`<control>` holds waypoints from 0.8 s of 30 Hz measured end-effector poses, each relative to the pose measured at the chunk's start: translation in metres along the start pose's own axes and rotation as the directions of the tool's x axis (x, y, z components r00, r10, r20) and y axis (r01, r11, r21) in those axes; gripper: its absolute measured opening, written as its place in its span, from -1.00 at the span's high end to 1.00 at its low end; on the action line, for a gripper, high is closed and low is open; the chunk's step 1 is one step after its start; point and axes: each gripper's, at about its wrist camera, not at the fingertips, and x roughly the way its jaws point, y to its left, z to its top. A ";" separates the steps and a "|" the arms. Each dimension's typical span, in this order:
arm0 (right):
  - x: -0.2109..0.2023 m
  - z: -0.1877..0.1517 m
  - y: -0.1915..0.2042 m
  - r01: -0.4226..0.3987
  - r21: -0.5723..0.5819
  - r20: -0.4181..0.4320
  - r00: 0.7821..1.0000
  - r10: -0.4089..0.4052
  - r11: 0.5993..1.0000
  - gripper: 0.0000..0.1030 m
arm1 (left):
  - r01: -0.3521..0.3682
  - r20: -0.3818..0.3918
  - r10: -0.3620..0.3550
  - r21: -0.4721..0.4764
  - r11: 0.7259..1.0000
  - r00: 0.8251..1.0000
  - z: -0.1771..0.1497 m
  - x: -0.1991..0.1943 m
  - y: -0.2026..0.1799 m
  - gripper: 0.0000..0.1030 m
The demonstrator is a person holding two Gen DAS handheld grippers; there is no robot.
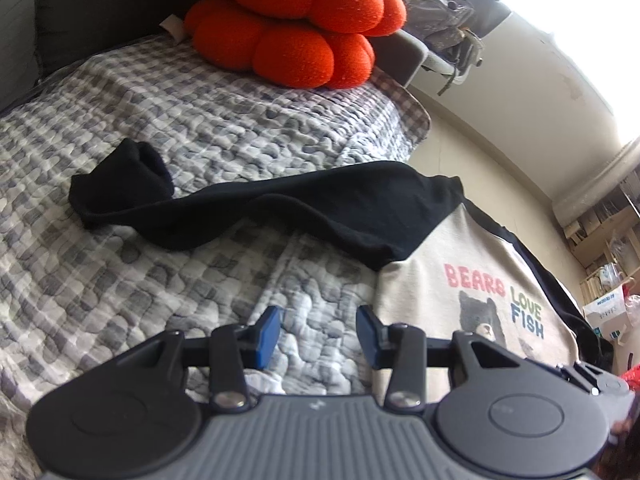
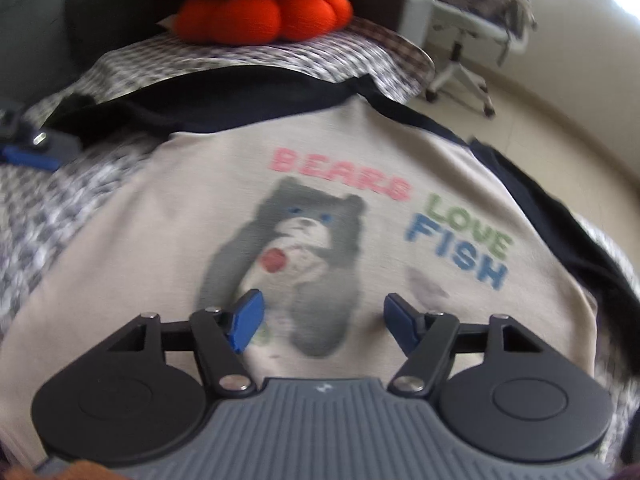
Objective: Fold clothes
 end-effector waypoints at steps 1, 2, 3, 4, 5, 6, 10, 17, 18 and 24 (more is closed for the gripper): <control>-0.002 0.000 0.006 -0.005 -0.013 0.004 1.000 0.005 1.000 -0.21 | 0.005 0.000 -0.005 -0.002 1.000 1.000 0.000 -0.001 0.000 0.17; -0.004 0.000 0.012 -0.009 -0.027 0.008 1.000 0.009 1.000 -0.17 | 0.011 0.000 -0.011 -0.002 1.000 1.000 0.000 -0.001 0.001 0.17; -0.006 0.000 0.018 -0.016 -0.039 0.011 1.000 0.017 0.999 -0.16 | 0.013 0.003 -0.013 0.001 1.000 1.000 0.000 -0.002 0.000 0.17; -0.008 -0.001 0.024 -0.006 -0.058 0.016 1.000 0.007 0.998 -0.12 | 0.015 0.005 -0.015 0.005 1.000 1.000 0.000 -0.003 0.000 0.17; -0.010 -0.002 0.029 0.005 -0.078 0.020 1.000 -0.003 0.997 -0.06 | 0.017 0.008 -0.017 0.008 1.000 1.000 0.001 -0.003 -0.001 0.17; -0.012 -0.002 0.034 0.010 -0.094 0.027 1.000 -0.007 0.995 -0.06 | 0.019 0.010 -0.019 0.011 1.000 1.000 0.001 -0.004 -0.001 0.17; -0.030 -0.007 0.058 -0.133 -0.135 0.020 0.990 0.136 0.982 -0.05 | 0.018 0.012 -0.018 0.003 1.000 1.000 0.002 -0.005 0.000 0.17; -0.071 -0.040 0.140 -0.198 -0.345 0.057 0.971 0.231 0.917 -0.03 | 0.014 0.023 -0.014 0.005 1.000 1.000 0.003 -0.009 0.002 0.17; -0.075 -0.042 0.148 -0.202 -0.357 0.058 0.970 0.237 0.912 -0.03 | 0.015 0.023 -0.016 0.003 1.000 1.000 0.003 -0.009 0.003 0.17; -0.081 -0.052 0.164 -0.268 -0.319 -0.007 0.960 0.280 0.909 0.08 | 0.009 0.027 -0.009 -0.004 1.000 1.000 0.004 -0.010 0.005 0.17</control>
